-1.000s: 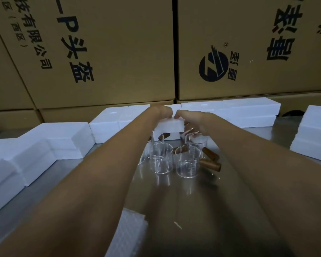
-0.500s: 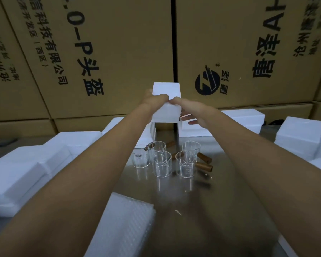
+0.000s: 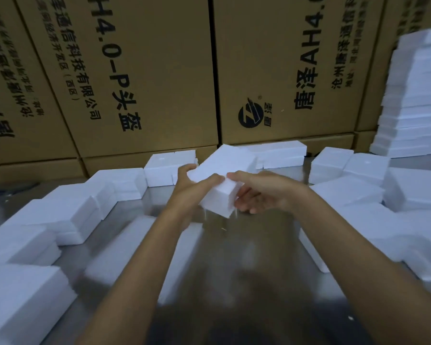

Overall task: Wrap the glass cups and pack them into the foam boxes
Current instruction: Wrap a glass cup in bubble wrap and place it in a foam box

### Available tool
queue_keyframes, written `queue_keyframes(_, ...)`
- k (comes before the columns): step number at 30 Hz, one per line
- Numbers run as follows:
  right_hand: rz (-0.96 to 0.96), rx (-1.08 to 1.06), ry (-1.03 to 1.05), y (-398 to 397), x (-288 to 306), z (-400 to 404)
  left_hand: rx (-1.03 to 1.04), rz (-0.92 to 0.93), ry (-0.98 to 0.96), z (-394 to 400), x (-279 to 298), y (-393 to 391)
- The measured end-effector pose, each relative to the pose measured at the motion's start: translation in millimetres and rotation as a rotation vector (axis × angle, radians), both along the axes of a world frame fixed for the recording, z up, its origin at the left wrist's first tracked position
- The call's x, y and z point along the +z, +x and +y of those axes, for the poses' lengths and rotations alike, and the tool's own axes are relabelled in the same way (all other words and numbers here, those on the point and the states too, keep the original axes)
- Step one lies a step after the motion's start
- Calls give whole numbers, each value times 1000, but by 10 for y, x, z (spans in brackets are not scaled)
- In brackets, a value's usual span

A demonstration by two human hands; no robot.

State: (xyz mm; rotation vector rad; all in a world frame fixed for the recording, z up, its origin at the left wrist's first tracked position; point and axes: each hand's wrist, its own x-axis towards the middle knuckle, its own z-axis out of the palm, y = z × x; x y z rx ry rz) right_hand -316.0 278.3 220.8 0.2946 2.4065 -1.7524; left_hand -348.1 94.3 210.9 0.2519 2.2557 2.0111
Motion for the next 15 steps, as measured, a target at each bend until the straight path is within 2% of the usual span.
queue_keyframes(7,-136,47,125,977,-553,-196,-67,-222,177,-234,-734,763)
queue_keyframes(11,-185,71,124,1264,-749,-335,-145,-208,89,-295,-895,856)
queue_keyframes(13,-82,-17,157,1323,-754,-347,-131,-190,112,-305,-899,850)
queue_keyframes(15,159,-246,255,1328,-752,-292,-64,-166,105,-344,-879,847)
